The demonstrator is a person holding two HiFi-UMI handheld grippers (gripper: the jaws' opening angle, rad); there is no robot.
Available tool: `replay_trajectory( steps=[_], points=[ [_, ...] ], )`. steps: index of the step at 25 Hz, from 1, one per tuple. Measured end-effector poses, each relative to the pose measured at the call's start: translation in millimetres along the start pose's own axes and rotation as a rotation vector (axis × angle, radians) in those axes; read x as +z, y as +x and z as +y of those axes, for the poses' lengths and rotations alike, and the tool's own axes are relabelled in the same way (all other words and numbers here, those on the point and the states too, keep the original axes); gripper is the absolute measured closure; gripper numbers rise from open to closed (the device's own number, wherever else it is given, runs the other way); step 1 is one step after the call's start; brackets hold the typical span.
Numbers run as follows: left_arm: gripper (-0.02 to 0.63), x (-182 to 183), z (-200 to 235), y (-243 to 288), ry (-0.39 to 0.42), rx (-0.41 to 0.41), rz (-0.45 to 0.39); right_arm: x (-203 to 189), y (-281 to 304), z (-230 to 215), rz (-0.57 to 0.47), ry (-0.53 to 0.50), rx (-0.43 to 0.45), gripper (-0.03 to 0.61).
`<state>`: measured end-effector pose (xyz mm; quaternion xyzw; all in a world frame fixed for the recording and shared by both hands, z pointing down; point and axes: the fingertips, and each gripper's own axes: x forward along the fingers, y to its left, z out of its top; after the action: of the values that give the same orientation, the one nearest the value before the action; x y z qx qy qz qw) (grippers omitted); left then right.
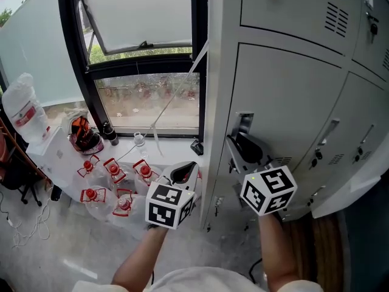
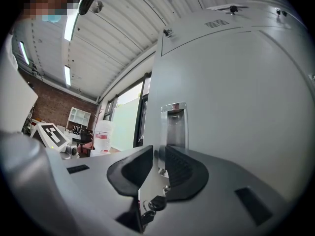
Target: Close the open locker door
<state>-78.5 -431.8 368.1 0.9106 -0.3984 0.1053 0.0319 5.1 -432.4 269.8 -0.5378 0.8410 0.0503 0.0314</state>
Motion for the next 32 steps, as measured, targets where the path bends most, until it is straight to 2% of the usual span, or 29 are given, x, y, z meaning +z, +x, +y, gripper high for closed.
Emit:
replay_trajectory(
  steps=[6, 17, 26, 32],
  points=[
    [0.607, -0.7, -3.6, -4.9, 0.003, 0.005, 0.002, 1.8, -5.3, 2.2, -0.014, 0.024, 0.028, 0.511],
    [0.607, -2.6, -24.6, -3.0, 0.006, -0.016, 0.011, -6.9, -32.6, -6.0, 0.009, 0.014, -0.018, 0.511],
    [0.607, 5.9, -61.1, 5.3, 0.003, -0.011, -0.020, -17.2, -78.2, -24.0, 0.041, 0.018, -0.059, 0.511],
    [0.607, 9.7, -94.7, 8.0, -0.008, 0.005, -0.015, -25.7, -113.5, -37.9, 0.076, 0.034, -0.056, 0.528]
  ],
)
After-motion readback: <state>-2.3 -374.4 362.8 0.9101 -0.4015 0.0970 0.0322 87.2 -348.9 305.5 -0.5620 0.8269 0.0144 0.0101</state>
